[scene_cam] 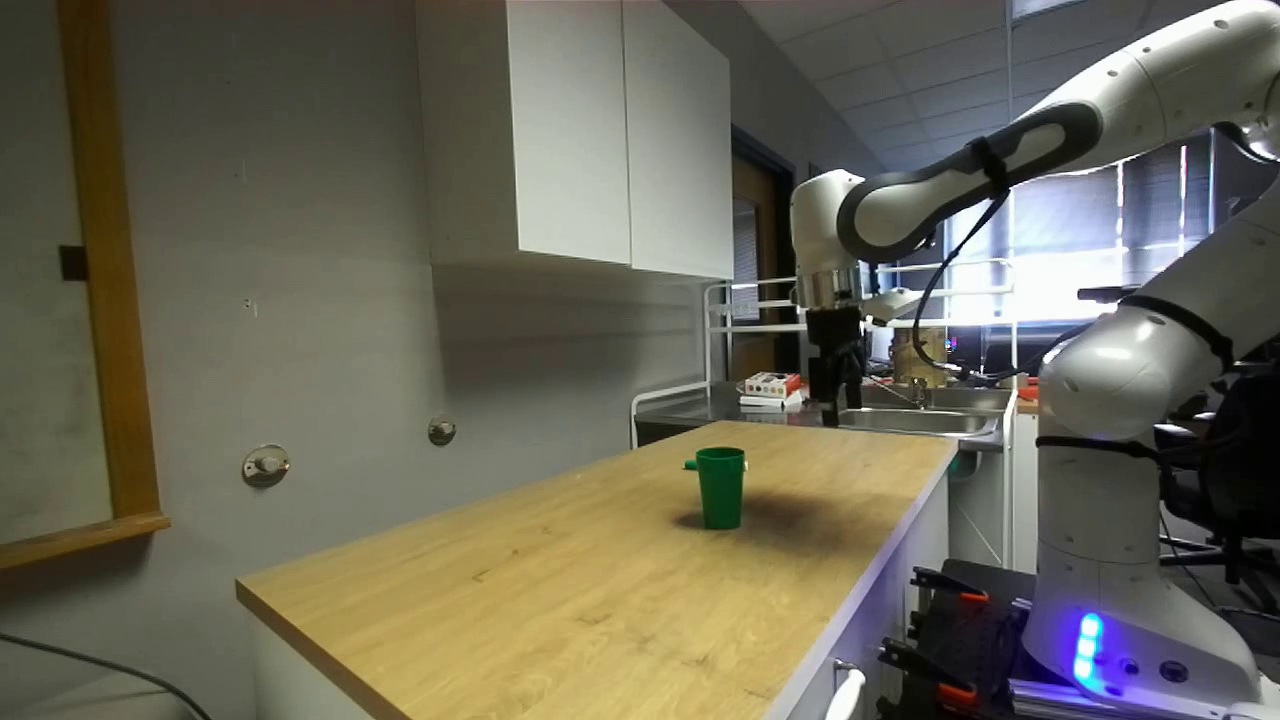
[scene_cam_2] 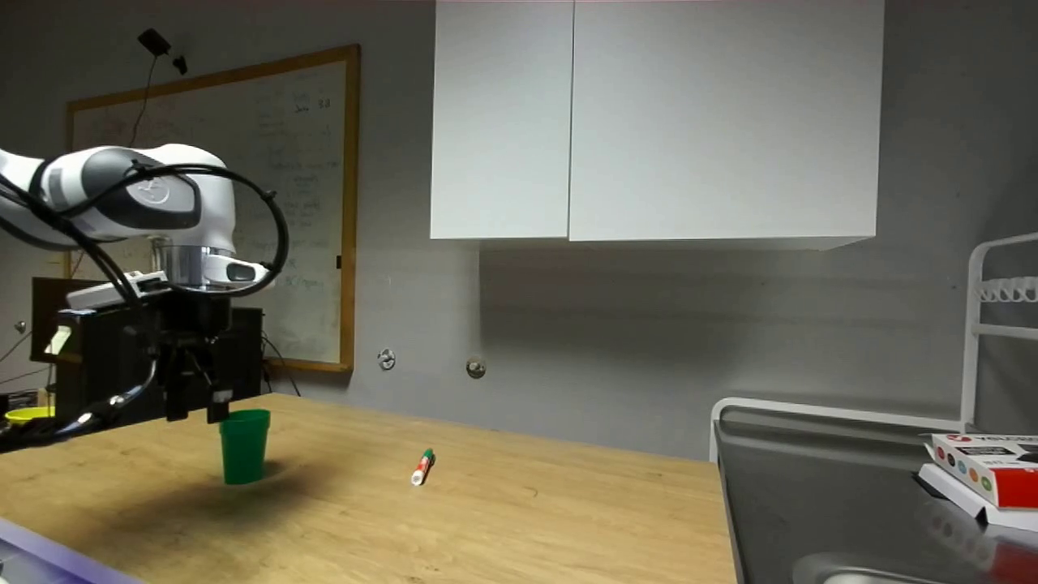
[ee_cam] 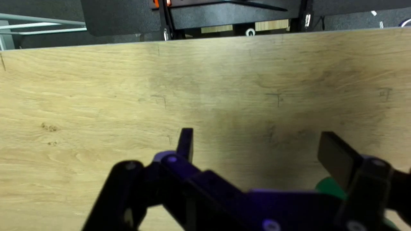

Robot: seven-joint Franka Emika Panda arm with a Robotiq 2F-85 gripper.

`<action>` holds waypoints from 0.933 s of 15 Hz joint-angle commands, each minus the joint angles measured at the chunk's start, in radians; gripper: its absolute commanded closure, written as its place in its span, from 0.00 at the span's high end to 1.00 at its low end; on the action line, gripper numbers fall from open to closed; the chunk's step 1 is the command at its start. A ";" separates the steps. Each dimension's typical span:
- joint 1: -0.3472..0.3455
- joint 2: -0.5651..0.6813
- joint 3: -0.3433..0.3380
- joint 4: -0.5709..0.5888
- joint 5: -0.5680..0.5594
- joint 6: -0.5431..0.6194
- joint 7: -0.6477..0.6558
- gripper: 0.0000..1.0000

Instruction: Put the marker in the cup

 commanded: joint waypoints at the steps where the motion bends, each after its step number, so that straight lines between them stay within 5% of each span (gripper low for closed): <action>1: -0.025 0.126 -0.018 0.095 -0.046 0.061 -0.019 1.00; 8: -0.067 0.402 -0.097 0.354 -0.184 0.185 -0.166 1.00; 14: -0.050 0.649 -0.233 0.560 -0.142 0.193 -0.544 1.00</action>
